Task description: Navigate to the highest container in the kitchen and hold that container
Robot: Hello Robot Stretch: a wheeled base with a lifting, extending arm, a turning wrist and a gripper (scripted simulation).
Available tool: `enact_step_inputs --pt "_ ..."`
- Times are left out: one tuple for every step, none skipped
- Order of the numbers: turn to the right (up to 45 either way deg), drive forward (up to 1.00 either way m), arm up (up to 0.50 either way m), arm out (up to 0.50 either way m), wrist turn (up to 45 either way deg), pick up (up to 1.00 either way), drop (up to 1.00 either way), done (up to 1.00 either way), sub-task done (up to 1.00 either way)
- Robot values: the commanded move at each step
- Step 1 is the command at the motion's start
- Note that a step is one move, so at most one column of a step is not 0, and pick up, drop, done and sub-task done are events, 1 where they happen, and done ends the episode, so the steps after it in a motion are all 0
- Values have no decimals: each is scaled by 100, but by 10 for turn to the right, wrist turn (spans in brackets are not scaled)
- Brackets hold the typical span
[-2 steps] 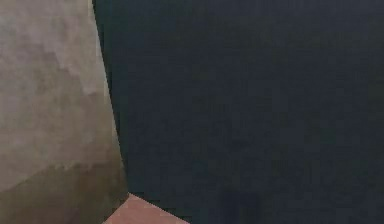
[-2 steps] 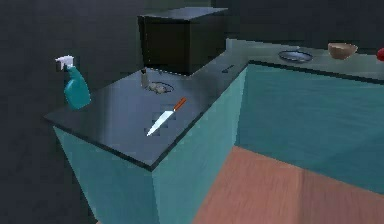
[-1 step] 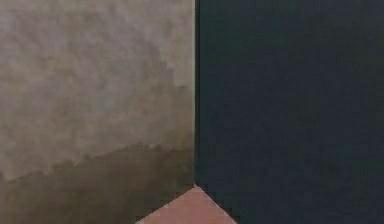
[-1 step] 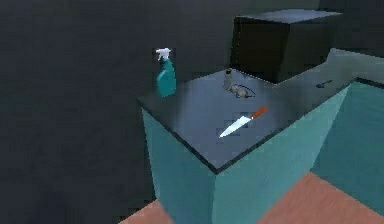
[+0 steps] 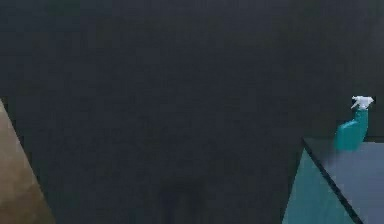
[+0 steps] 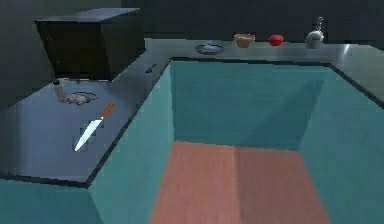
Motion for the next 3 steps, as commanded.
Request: enact_step_inputs --pt "450 0 0 0 0 0 0 0 0" --pt "450 0 0 0 0 0 0 0 0" --pt "0 95 0 0 0 0 0 0 0"
